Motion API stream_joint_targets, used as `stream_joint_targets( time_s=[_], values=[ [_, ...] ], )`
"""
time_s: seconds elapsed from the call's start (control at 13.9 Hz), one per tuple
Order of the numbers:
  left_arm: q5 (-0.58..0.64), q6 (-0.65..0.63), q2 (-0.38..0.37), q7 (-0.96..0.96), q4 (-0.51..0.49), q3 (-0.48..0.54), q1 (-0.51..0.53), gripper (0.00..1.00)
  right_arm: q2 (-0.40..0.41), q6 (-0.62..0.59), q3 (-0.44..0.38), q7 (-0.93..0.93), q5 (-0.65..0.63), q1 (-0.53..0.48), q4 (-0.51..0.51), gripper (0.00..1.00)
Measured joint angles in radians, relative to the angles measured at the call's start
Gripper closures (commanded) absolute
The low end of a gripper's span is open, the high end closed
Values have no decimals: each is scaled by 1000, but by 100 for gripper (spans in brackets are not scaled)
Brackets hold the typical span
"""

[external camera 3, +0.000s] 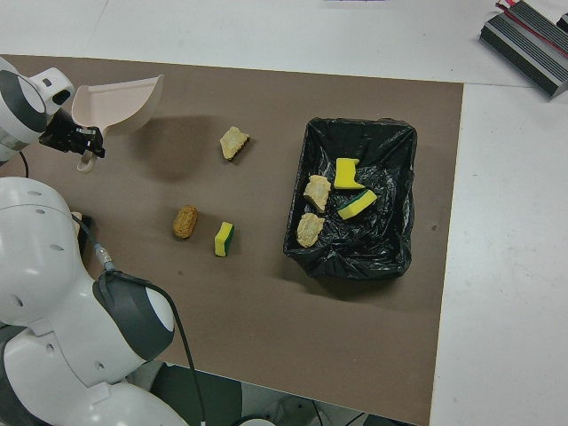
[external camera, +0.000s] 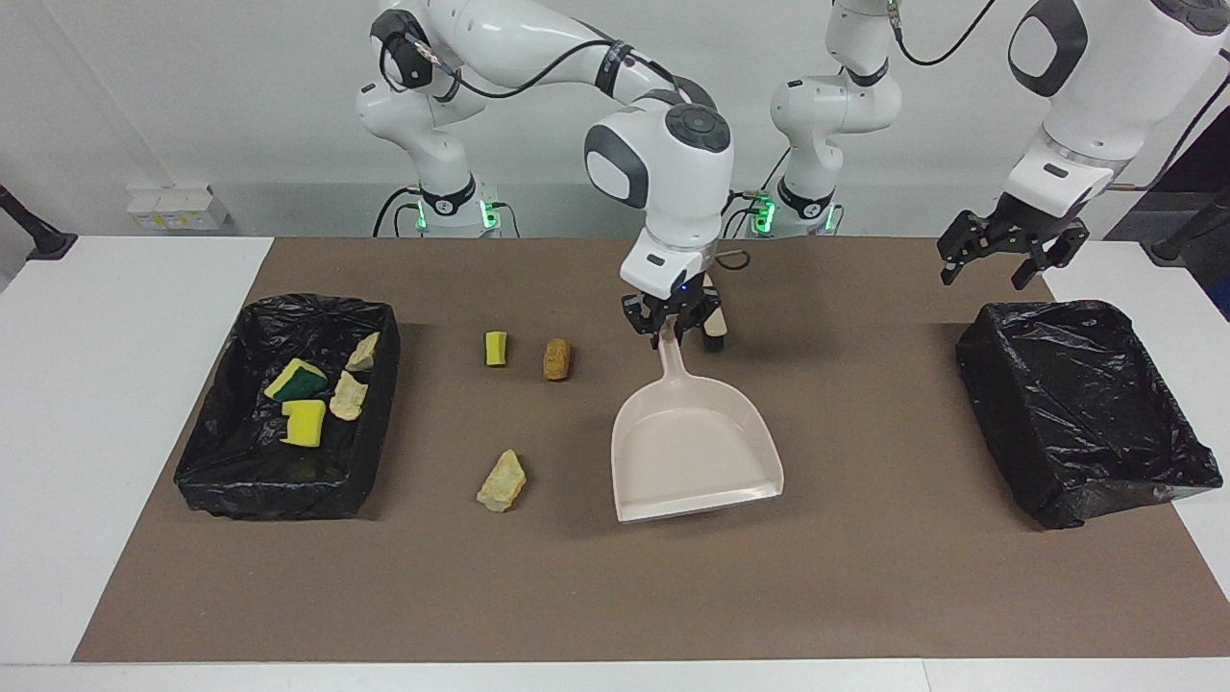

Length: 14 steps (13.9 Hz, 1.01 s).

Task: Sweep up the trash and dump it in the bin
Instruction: 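Bring the empty dustpan back toward the table center with the right gripper, then lower the dustpan onto the table and release it with the right gripper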

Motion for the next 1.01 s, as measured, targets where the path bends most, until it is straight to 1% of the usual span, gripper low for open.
stream_joint_targets(
  time_s=[0.14,0.36,0.72,0.79,0.93,1.01],
  values=[
    [0,0,0,-1,0,0,0,0,61,55,0,74,0,36,24,100],
    [0,-1,0,-1,0,0,0,0,120,104,0,101,1,58,44,100],
    [0,-3,0,-1,0,1,0,0,194,116,0,131,3,87,103,100],
    [0,-4,0,-1,0,1,0,0,202,116,0,131,4,87,106,96],
    [0,-5,0,-1,0,2,0,0,217,117,0,131,7,88,109,65],
    [0,-6,0,-1,0,2,0,0,222,117,0,131,7,89,110,45]
  ],
)
